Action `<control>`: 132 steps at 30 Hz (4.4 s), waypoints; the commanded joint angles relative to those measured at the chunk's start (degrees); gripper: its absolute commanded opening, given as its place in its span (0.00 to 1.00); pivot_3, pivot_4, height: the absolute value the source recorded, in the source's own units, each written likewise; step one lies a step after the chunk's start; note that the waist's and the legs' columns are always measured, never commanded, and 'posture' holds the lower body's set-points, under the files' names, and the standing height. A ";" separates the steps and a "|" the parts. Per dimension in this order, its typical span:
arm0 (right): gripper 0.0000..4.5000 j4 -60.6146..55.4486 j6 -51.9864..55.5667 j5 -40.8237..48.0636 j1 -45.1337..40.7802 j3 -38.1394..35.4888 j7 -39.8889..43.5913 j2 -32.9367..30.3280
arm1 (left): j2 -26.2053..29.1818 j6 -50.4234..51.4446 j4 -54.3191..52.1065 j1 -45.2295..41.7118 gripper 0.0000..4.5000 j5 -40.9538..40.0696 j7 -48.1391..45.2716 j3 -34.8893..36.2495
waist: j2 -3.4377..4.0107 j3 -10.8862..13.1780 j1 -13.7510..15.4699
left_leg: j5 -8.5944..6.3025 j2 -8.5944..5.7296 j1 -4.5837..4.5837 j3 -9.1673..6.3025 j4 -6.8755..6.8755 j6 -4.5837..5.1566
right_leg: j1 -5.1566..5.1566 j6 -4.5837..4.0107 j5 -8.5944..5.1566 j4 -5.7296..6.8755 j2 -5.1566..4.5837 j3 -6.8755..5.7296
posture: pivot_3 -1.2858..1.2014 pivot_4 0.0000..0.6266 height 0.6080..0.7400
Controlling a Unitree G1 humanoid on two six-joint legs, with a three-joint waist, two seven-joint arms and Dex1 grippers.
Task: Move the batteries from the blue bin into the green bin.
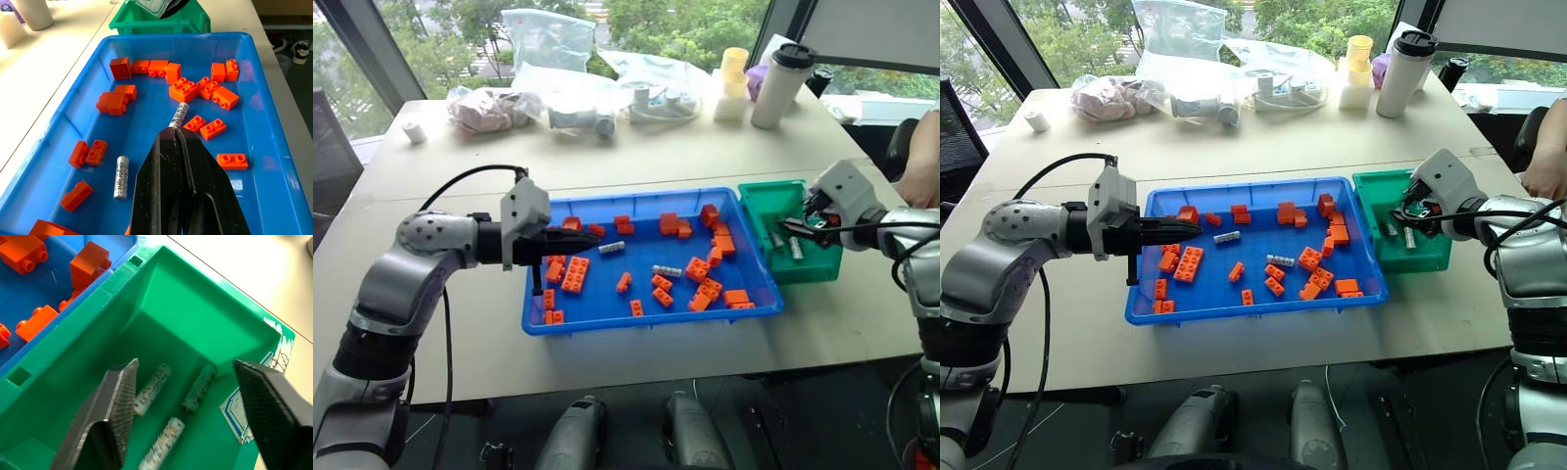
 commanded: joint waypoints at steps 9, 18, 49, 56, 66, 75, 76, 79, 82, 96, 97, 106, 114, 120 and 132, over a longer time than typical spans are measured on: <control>0.99 -5.39 2.78 9.61 -16.32 16.03 4.38 20.36 | 1.56 0.36 -0.80 -0.54 0.00 -0.53 0.34 2.87 | -0.02 -0.01 -0.77 | 0.06 0.12 0.11 -0.11 -0.31 -0.11 | -0.05 -0.01 0.00 0.00 0.12 0.00 | 0.52 0.24 1.00; 0.99 14.78 -8.72 3.44 -20.60 28.13 5.89 32.38 | 3.70 1.87 -3.16 1.53 0.00 -1.38 1.45 5.67 | -0.06 -0.01 -0.28 | 0.20 -0.07 -0.04 -0.13 0.00 -0.34 | -0.06 0.00 0.00 0.03 0.01 -0.03 | 0.52 0.24 1.00; 0.01 -5.30 10.74 -1.79 -8.88 -0.73 -1.57 2.21 | 0.59 0.37 -2.77 0.72 0.00 -1.18 1.91 2.07 | -0.06 -0.01 1.11 | 0.04 -0.06 -0.04 -0.08 -0.10 -0.06 | -0.04 -0.01 0.00 -0.07 -0.02 -0.06 | 0.52 0.24 1.00; 0.45 -11.25 13.07 1.68 6.64 -5.10 -0.05 -2.57 | -0.10 -0.65 -0.97 -0.82 0.00 -0.49 0.52 0.84 | -0.01 -0.01 -0.38 | 0.02 0.04 0.05 0.06 -0.15 -0.03 | -0.06 -0.01 0.00 0.03 -0.03 0.08 | 0.52 0.24 1.00; 0.99 -19.58 14.26 10.62 -2.96 0.25 2.93 -0.64 | -0.93 -0.99 0.07 -1.75 0.00 0.27 -0.03 0.25 | -0.01 -0.01 -0.06 | 0.02 0.03 0.06 0.02 -0.10 -0.03 | -0.02 0.00 0.00 0.02 0.04 0.04 | 0.52 0.24 1.00; 0.99 -16.30 6.43 9.64 -6.05 18.68 7.65 4.24 | -1.25 -0.43 -0.88 -1.88 0.00 0.49 0.66 0.58 | -0.03 0.00 0.23 | 0.02 -0.01 -0.02 -0.04 0.02 -0.03 | 0.00 0.00 0.00 0.00 -0.01 -0.03 | 0.52 0.24 1.00; 0.99 -15.30 4.88 8.76 -6.07 20.16 8.02 4.24 | -1.11 -0.36 -1.05 -1.68 0.00 0.46 0.74 0.78 | -0.04 0.00 0.22 | 0.02 -0.02 -0.02 -0.04 0.05 -0.03 | 0.01 0.00 0.00 0.00 -0.02 -0.03 | 0.52 0.24 1.00; 0.99 -12.04 0.14 6.15 -6.32 23.64 9.31 4.28 | -0.73 -0.04 -1.73 -1.00 0.00 0.32 1.13 1.32 | -0.03 0.00 0.07 | 0.02 -0.02 -0.02 -0.05 0.07 -0.03 | 0.01 0.00 0.00 0.00 -0.01 -0.03 | 0.52 0.24 1.00; 0.99 -7.89 -4.65 3.02 -7.05 26.59 10.11 5.13 | -0.37 0.24 -2.74 -0.15 0.00 0.20 1.73 1.75 | -0.04 0.00 -0.01 | 0.02 -0.01 -0.02 -0.05 0.06 -0.04 | 0.00 0.00 0.00 0.00 0.01 -0.03 | 0.52 0.24 1.00; 0.37 2.43 -12.12 -2.81 -9.32 30.71 12.91 12.54 | 0.25 1.19 -4.87 1.57 0.00 -0.18 3.52 2.74 | -0.04 -0.01 0.06 | 0.05 -0.02 0.00 -0.07 0.06 -0.09 | 0.02 0.00 0.00 0.01 0.03 -0.03 | 0.52 0.24 1.00; 0.27 2.12 -11.85 -2.93 -9.34 30.59 13.05 12.58 | 0.27 1.14 -4.88 1.58 0.00 -0.15 3.56 2.70 | -0.04 -0.01 0.03 | 0.05 -0.02 0.00 -0.08 0.06 -0.09 | 0.02 0.00 0.00 0.01 0.04 -0.03 | 0.52 0.24 1.00; 0.00 -2.77 -0.52 0.45 -19.44 15.64 5.83 10.88 | 0.16 0.90 -4.44 1.23 0.00 -0.03 3.67 2.37 | 0.01 0.02 -0.01 | 0.05 -0.01 -0.02 -0.08 0.06 -0.09 | -0.04 0.00 0.00 0.02 0.04 -0.01 | 0.52 0.24 1.00; 0.00 -7.70 9.42 -1.24 -14.39 4.52 0.45 -3.31 | -0.71 1.41 -4.05 1.10 0.00 -1.39 3.38 2.33 | -0.06 -0.02 1.38 | -0.03 -0.05 -0.05 -0.10 0.04 0.03 | 0.09 0.00 0.00 -0.18 -0.05 -0.11 | 0.52 0.24 1.00; 0.00 -14.84 13.26 1.51 -3.23 1.67 0.98 -6.03 | -0.91 1.25 -2.88 0.08 0.00 -1.69 2.74 2.05 | 0.02 0.02 0.57 | -0.04 0.02 0.00 0.04 0.04 0.07 | 0.00 0.00 0.00 0.00 -0.06 0.03 | 0.52 0.24 1.00; 0.99 -18.10 12.35 6.04 -0.03 -1.33 1.79 -8.25 | -0.64 1.83 -1.96 -1.27 0.00 -2.39 1.16 2.64 | 0.02 0.02 0.18 | -0.04 0.00 0.00 0.01 0.06 0.06 | 0.03 0.00 0.00 -0.01 -0.03 0.00 | 0.52 0.24 1.00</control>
